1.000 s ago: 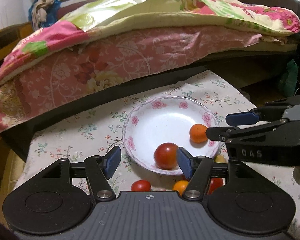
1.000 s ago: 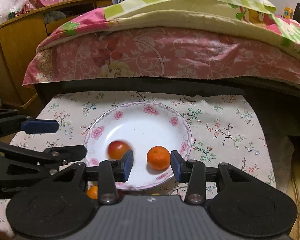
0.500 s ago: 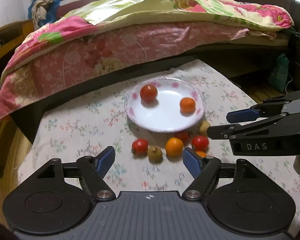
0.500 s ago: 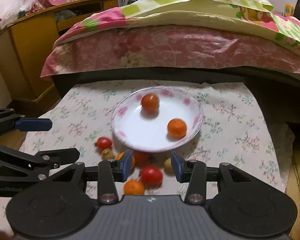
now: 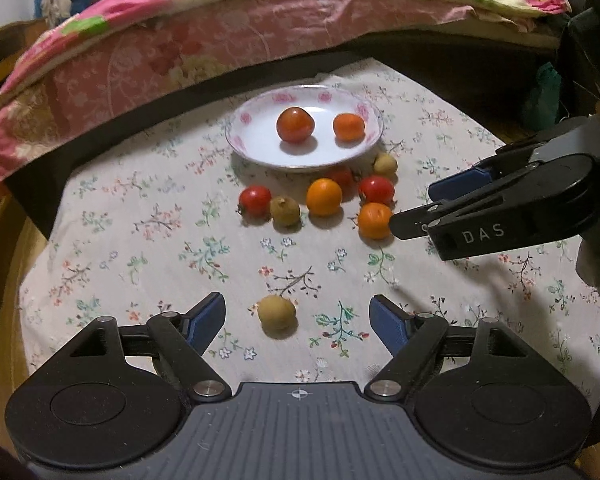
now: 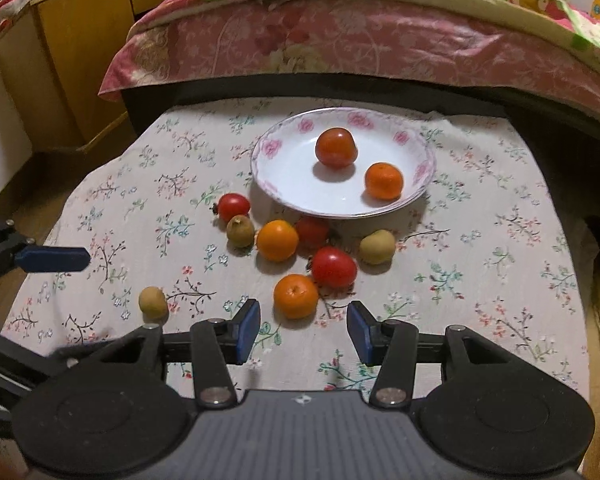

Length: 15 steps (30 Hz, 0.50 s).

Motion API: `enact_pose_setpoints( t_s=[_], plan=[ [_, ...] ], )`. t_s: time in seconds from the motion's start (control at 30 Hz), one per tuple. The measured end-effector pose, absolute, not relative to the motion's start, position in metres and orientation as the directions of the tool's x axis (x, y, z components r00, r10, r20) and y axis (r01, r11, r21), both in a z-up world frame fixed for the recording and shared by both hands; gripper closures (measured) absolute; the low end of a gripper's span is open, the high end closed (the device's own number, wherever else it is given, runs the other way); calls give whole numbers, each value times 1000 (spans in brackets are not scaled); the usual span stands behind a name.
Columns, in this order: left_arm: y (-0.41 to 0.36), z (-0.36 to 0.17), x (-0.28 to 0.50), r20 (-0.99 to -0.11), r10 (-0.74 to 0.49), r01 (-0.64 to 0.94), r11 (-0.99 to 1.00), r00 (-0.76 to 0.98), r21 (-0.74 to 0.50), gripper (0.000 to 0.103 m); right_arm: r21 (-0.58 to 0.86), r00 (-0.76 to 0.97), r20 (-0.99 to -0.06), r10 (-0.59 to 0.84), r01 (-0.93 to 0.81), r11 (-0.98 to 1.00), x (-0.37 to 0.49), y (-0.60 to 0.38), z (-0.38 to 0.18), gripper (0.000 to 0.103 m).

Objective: Organize fruits
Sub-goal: 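Withdraw both tools from the plate back toward the loose fruit, then move left tool to the small tan fruit while right tool approaches another tangerine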

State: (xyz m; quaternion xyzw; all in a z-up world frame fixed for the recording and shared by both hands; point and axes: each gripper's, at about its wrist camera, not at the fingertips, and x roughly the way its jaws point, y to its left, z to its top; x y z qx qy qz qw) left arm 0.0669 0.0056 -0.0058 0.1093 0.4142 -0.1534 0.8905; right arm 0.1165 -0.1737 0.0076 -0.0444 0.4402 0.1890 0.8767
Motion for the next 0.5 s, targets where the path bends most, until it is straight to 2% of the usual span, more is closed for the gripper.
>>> enact_pose_setpoints(
  t_s=[0.13, 0.23, 0.43, 0.5],
  plan=[
    [7, -16, 71, -781, -179, 361, 930, 599, 64, 20, 76, 529, -798, 290, -388, 919, 118, -168, 1, 56],
    [8, -24, 75, -783, -178, 359, 931, 596, 62, 24, 81, 518, -805, 290, -388, 918, 121, -168, -2, 56],
    [5, -34, 85, -798, -155, 349, 934, 582, 74, 39, 100, 507, -807, 302, -386, 917, 128, -166, -4, 56],
    [6, -38, 88, -806, -148, 340, 938, 573, 70, 49, 102, 498, -813, 301, -387, 916, 130, -166, -7, 56]
  ],
)
